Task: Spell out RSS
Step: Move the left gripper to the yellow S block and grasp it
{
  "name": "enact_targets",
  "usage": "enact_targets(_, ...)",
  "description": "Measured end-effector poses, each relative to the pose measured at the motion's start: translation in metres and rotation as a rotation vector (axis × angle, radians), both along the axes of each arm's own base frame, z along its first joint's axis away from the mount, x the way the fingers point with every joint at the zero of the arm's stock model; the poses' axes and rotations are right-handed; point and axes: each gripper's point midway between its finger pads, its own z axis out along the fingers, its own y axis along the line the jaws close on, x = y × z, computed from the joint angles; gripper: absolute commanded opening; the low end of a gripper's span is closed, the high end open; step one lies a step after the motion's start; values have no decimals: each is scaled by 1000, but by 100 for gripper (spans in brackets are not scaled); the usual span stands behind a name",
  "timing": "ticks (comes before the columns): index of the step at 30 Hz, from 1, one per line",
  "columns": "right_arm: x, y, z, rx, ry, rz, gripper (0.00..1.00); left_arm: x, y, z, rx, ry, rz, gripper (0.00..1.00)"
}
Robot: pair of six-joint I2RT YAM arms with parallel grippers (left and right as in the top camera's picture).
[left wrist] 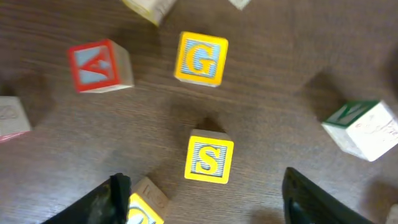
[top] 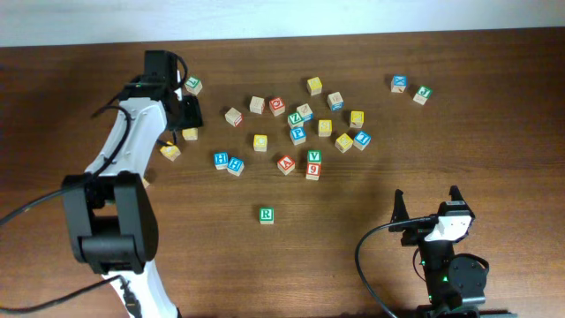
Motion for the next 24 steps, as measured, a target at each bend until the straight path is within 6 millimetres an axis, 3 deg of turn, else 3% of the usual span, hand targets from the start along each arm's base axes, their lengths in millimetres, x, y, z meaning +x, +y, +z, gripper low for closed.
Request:
enact_targets(6,0,0,0,1,0,0,98,1,-6,-19,35,33,-86,75)
enact_targets(9,0,0,0,0,0,0,98,0,-6,-40,38,68,-92,61)
enact_targets(17,0,0,0,0,0,0,98,9,-6,-42,44,40,-98,64)
enact_targets(21,0,0,0,0,0,0,98,5,-5,-60,44,78,-99,54)
enact_targets(24,0,0,0,0,0,0,98,6,-5,-61,45,74,-98,49)
